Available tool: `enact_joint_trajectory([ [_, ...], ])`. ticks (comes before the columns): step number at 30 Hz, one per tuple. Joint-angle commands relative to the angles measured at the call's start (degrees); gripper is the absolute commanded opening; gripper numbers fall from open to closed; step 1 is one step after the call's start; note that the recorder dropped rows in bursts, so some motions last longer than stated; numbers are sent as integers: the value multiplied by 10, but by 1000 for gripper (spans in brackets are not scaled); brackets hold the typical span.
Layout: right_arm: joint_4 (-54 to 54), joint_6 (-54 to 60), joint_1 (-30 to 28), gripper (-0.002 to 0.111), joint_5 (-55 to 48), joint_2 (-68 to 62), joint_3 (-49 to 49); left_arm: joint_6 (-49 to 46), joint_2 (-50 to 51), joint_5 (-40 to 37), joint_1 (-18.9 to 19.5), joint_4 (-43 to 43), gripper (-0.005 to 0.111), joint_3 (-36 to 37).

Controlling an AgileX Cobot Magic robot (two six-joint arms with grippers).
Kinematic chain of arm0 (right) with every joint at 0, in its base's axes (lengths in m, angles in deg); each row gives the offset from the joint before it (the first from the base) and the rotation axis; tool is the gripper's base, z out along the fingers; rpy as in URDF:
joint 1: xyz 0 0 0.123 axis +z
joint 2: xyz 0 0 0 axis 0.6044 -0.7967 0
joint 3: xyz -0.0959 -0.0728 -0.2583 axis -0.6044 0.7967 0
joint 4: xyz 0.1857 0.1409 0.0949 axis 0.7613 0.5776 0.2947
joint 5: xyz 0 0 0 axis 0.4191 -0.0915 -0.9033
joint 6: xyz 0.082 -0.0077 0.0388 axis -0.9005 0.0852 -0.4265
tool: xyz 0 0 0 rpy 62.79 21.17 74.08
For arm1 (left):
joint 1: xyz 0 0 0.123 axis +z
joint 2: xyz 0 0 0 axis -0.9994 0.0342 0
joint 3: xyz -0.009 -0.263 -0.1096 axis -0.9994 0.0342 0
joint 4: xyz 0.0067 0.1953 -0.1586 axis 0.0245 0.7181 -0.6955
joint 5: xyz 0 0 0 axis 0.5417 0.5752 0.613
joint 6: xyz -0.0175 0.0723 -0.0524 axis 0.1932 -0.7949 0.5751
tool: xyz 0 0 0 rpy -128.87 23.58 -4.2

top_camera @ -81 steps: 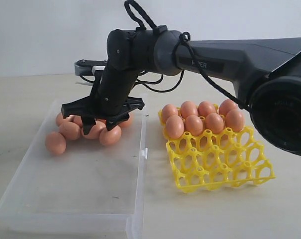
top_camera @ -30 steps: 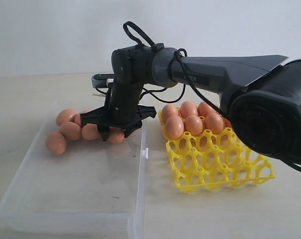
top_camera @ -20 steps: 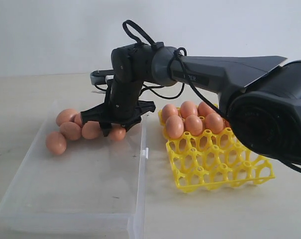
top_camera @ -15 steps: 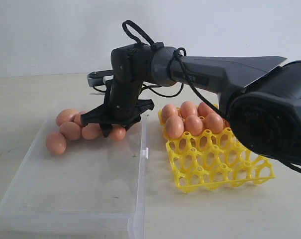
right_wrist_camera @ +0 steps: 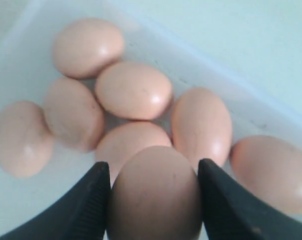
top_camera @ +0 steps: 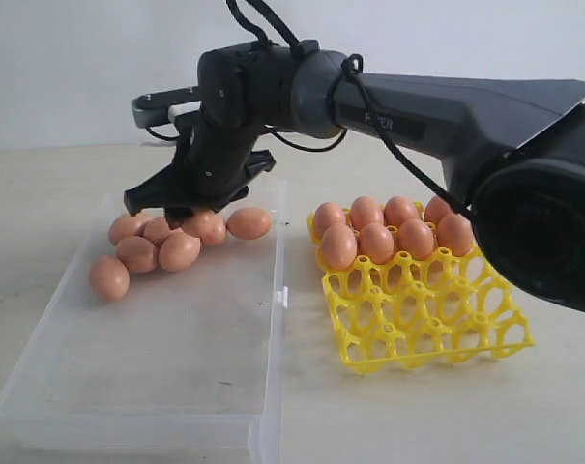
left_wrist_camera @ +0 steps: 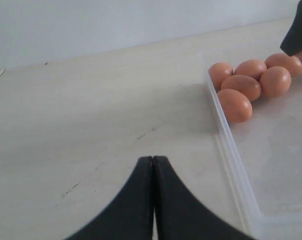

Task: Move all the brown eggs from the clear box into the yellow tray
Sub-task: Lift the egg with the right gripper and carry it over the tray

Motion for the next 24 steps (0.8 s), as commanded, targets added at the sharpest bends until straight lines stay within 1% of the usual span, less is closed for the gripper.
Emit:
enact_joint_trajectory([
  [1, 2, 26, 22, 0, 77, 43, 48, 3, -3, 4, -3, -1, 0, -2],
  [5, 7, 25, 31, 0, 191, 88, 155, 3, -3, 4, -3, -1, 0, -2],
  [11, 7, 25, 31, 0, 391, 188, 366, 3, -3, 4, -3, -1, 0, -2],
  [16, 8, 25, 18, 0, 572, 291, 529, 3, -3, 4, -3, -1, 0, -2],
  [19, 23, 32, 4, 0, 637, 343, 607, 3, -3, 4, -3, -1, 0, -2],
  [24, 53, 64, -38, 0, 685, 393, 699, 3, -3, 4, -3, -1, 0, -2],
])
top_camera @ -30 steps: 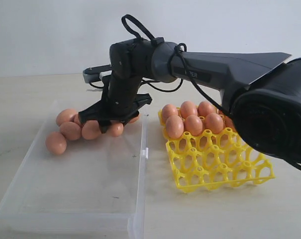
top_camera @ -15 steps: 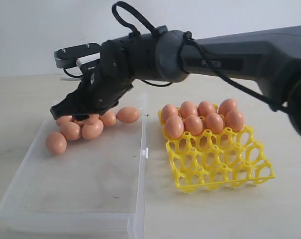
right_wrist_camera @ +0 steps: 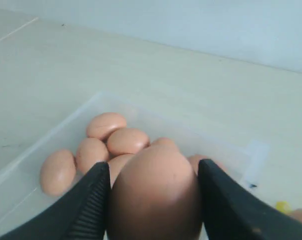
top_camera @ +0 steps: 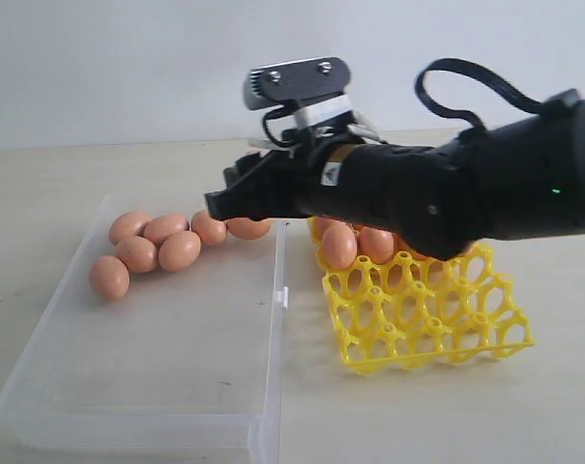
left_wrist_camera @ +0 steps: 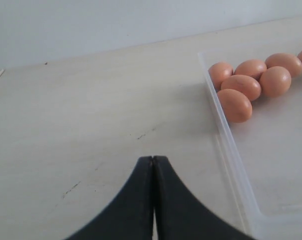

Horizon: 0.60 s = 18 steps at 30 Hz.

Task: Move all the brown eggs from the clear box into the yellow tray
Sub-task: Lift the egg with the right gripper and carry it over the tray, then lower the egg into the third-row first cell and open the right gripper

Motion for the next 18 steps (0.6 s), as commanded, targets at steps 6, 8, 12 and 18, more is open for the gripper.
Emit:
enact_joint_trajectory([
  [6, 16, 21, -98, 0, 49, 35, 96, 3, -3, 4, -3, -1, 0, -2],
  [8, 5, 20, -113, 0, 38, 35, 97, 3, -3, 4, -3, -1, 0, -2],
  [12, -17, 8, -138, 0, 18, 34, 97, 3, -3, 4, -3, -1, 0, -2],
  [18, -37, 8, -145, 0, -14, 34, 97, 3, -3, 4, -3, -1, 0, -2],
])
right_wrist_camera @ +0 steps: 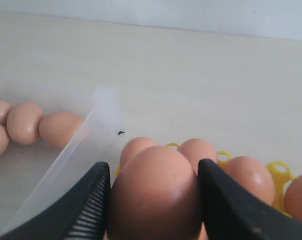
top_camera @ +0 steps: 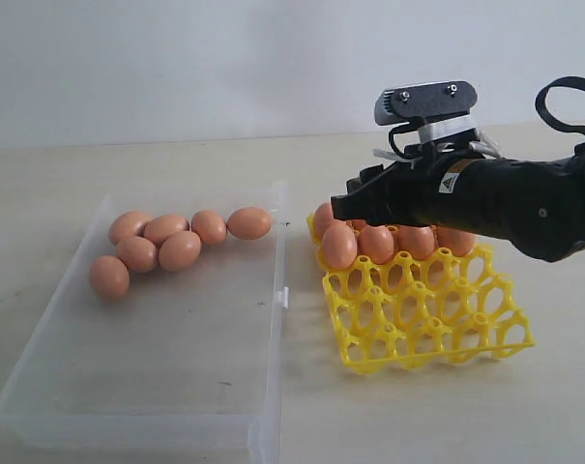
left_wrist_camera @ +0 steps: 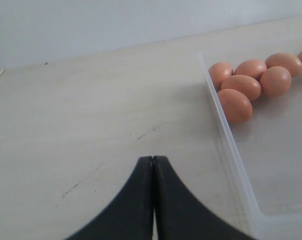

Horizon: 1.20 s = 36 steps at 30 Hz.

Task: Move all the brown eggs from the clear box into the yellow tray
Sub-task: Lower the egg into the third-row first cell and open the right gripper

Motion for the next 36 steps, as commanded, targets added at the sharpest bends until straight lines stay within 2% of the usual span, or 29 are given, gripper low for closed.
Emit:
enact_joint_trajectory([
  [1, -28, -6, -3, 0, -28, 6, 2, 3, -3, 4, -3, -1, 0, -2],
  [11, -36, -6, 5, 0, -35, -18, 8, 2, -3, 4, -3, -1, 0, -2],
  [19, -136, -93, 13, 0, 137, -19, 78, 3, -3, 4, -3, -1, 0, -2],
  [21, -132, -95, 13, 0, 170, -19, 92, 2, -3, 4, -3, -1, 0, -2],
  [33, -138, -118, 13, 0, 118, -34, 92, 4, -3, 4, -3, -1, 0, -2],
  [36, -183, -158, 13, 0, 118, -34, 92, 2, -3, 4, -3, -1, 0, -2],
])
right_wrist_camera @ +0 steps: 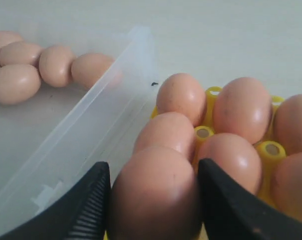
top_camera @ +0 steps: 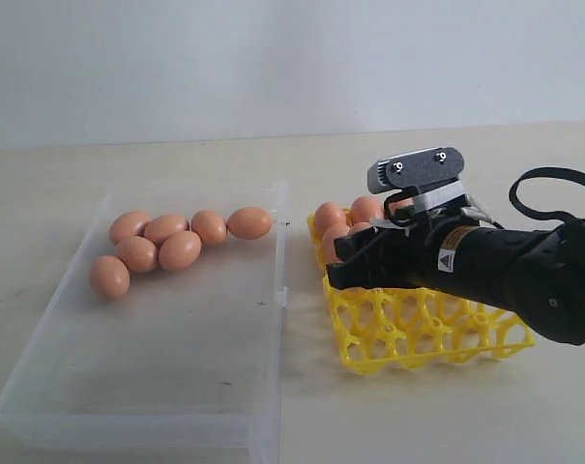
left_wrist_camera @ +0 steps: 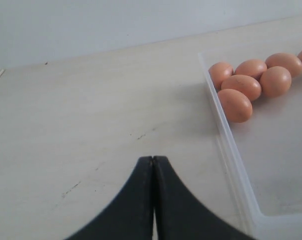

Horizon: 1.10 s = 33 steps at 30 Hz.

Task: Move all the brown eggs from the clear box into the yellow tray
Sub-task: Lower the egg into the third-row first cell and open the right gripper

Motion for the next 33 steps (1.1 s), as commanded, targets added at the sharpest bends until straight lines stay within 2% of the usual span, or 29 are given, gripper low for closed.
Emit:
enact_joint_trajectory([
  [1, -43, -37, 1, 0, 1, 0, 2, 2, -3, 4, -3, -1, 0, -2],
  [18, -53, -57, 1, 0, -39, -46, -37, 2, -3, 4, -3, -1, 0, -2],
  [22, -108, -116, 2, 0, -34, -46, -37, 2, -3, 4, -3, -1, 0, -2],
  [29, -123, -132, 2, 0, -27, -46, -37, 4, -3, 4, -3, -1, 0, -2],
  [31, -123, -132, 2, 2, -26, -46, -37, 3, -3, 4, -3, -1, 0, -2],
  [33, -123, -132, 2, 9, -26, -46, -37, 3, -3, 4, -3, -1, 0, -2],
])
